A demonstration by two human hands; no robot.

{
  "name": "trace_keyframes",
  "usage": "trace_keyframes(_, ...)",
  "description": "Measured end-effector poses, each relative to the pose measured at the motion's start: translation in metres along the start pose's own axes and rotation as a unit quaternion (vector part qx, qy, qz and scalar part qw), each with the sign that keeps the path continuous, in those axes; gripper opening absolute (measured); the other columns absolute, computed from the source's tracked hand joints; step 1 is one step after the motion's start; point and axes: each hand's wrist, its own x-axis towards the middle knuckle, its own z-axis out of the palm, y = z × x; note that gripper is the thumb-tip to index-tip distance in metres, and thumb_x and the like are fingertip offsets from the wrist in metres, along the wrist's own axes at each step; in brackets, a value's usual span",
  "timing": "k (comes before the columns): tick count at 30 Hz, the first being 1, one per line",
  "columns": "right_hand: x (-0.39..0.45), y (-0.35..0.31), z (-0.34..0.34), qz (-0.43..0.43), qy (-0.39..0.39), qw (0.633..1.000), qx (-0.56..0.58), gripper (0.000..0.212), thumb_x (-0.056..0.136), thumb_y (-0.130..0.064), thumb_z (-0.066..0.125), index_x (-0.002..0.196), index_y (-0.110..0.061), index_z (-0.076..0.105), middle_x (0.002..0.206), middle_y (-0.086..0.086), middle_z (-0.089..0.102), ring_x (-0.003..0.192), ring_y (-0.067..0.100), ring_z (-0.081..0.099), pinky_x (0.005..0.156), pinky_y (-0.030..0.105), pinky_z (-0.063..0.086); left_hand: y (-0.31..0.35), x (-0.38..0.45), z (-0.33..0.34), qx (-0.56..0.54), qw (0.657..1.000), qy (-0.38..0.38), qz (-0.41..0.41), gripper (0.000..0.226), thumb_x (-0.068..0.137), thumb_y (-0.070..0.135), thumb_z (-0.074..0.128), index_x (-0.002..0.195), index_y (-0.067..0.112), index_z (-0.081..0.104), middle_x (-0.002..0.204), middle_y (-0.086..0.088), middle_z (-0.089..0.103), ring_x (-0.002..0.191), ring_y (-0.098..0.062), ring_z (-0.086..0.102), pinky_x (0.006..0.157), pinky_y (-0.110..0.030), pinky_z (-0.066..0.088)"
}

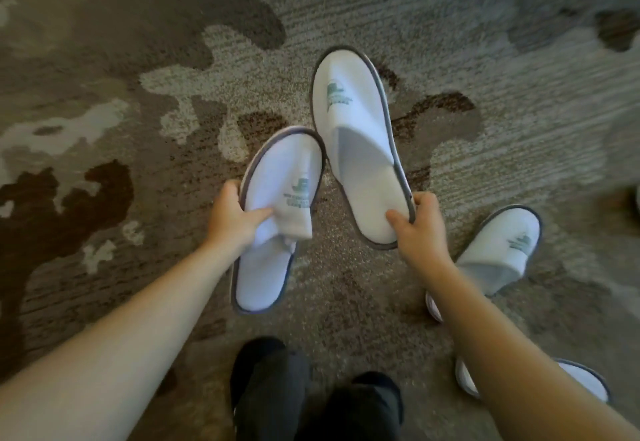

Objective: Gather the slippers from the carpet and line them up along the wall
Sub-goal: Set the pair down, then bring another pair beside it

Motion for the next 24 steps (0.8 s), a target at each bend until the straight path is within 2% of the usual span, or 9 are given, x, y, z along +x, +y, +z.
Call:
trace_keyframes(3, -0.056, -0.073, -0.048, -0.021, -0.008, 1.000, -0.019, 0.019, 0.086, -0.018, 0.053, 0.091, -0.016, 0.035, 0.075, -0.012, 0.038, 0.066, 0.002, 0.041, 0.048, 0.018, 0.029, 0.065, -0.048, -0.080, -0.071, 0.997, 0.029, -0.005, 0.032, 0.074, 0.015, 0.068, 0.093, 0.015, 0.042, 0.098, -0.003, 0.049, 0.085, -0.019, 0.046, 0.069, -0.033, 0.036)
trace_keyframes(5, -0.097, -0.136, -0.079, -0.021, -0.024, 0.999, -0.013, 0.019, 0.086, -0.018, 0.054, 0.088, -0.017, 0.035, 0.074, -0.010, 0.038, 0.066, 0.003, 0.041, 0.048, 0.019, 0.030, 0.107, -0.089, -0.139, -0.111, 0.993, 0.043, -0.023, 0.035, 0.075, 0.014, 0.067, 0.103, 0.011, 0.046, 0.106, -0.006, 0.052, 0.088, -0.018, 0.047, 0.074, -0.033, 0.037)
trace_keyframes(7, -0.142, -0.201, -0.110, -0.021, -0.046, 0.999, 0.004, 0.019, 0.086, -0.018, 0.054, 0.086, -0.017, 0.035, 0.075, -0.009, 0.040, 0.067, 0.003, 0.042, 0.049, 0.020, 0.031, 0.146, -0.131, -0.200, -0.130, 0.990, 0.049, -0.035, 0.036, 0.076, 0.014, 0.065, 0.106, 0.011, 0.046, 0.108, -0.007, 0.052, 0.089, -0.018, 0.047, 0.074, -0.033, 0.037)
trace_keyframes(10, -0.206, -0.285, -0.147, -0.038, -0.078, 0.996, 0.028, 0.017, 0.085, -0.016, 0.055, 0.088, -0.016, 0.037, 0.077, -0.009, 0.043, 0.070, 0.004, 0.045, 0.052, 0.021, 0.036, 0.194, -0.191, -0.287, -0.158, 0.984, 0.067, -0.039, 0.031, 0.077, 0.015, 0.064, 0.100, 0.016, 0.043, 0.103, -0.002, 0.050, 0.089, -0.019, 0.047, 0.074, -0.034, 0.038)
trace_keyframes(13, -0.261, -0.346, -0.170, -0.071, -0.107, 0.991, 0.032, 0.017, 0.085, -0.013, 0.054, 0.089, -0.014, 0.038, 0.077, -0.007, 0.043, 0.068, 0.004, 0.045, 0.052, 0.020, 0.036, 0.223, -0.244, -0.354, -0.196, 0.975, 0.097, -0.035, 0.038, 0.078, 0.014, 0.063, 0.111, 0.011, 0.045, 0.108, -0.004, 0.052, 0.091, -0.019, 0.048, 0.075, -0.034, 0.040)
trace_keyframes(16, -0.306, -0.388, -0.180, -0.115, -0.148, 0.982, 0.028, 0.016, 0.086, -0.014, 0.053, 0.089, -0.015, 0.037, 0.077, -0.007, 0.044, 0.067, 0.004, 0.045, 0.047, 0.016, 0.035, 0.231, -0.291, -0.404, -0.230, 0.961, 0.152, -0.037, 0.042, 0.078, 0.012, 0.062, 0.116, 0.009, 0.044, 0.118, -0.012, 0.054, 0.095, -0.021, 0.049, 0.078, -0.037, 0.042)
trace_keyframes(19, -0.347, -0.415, -0.178, -0.167, -0.194, 0.966, 0.020, 0.015, 0.085, -0.015, 0.052, 0.090, -0.015, 0.038, 0.077, -0.006, 0.045, 0.067, 0.006, 0.046, 0.047, 0.017, 0.035, 0.218, -0.337, -0.447, -0.267, 0.939, 0.214, -0.040, 0.044, 0.077, 0.011, 0.063, 0.117, 0.010, 0.044, 0.119, -0.014, 0.053, 0.104, -0.027, 0.052, 0.083, -0.040, 0.045)
trace_keyframes(21, -0.374, -0.426, -0.171, -0.203, -0.224, 0.953, 0.004, 0.015, 0.085, -0.014, 0.053, 0.086, -0.016, 0.038, 0.076, -0.004, 0.045, 0.065, 0.009, 0.046, 0.043, 0.016, 0.038, 0.196, -0.370, -0.470, -0.304, 0.914, 0.263, -0.049, 0.038, 0.076, 0.009, 0.064, 0.109, 0.012, 0.046, 0.113, -0.011, 0.055, 0.100, -0.026, 0.054, 0.083, -0.041, 0.046)
trace_keyframes(24, -0.417, -0.439, -0.146, -0.242, -0.278, 0.929, -0.024, 0.021, 0.085, -0.015, 0.053, 0.078, -0.023, 0.035, 0.075, -0.003, 0.045, 0.063, 0.010, 0.047, 0.043, 0.018, 0.041, 0.150, -0.424, -0.495, -0.349, 0.871, 0.335, -0.082, 0.029, 0.076, 0.012, 0.064, 0.096, 0.016, 0.044, 0.095, 0.000, 0.055, 0.086, -0.018, 0.053, 0.071, -0.033, 0.045)
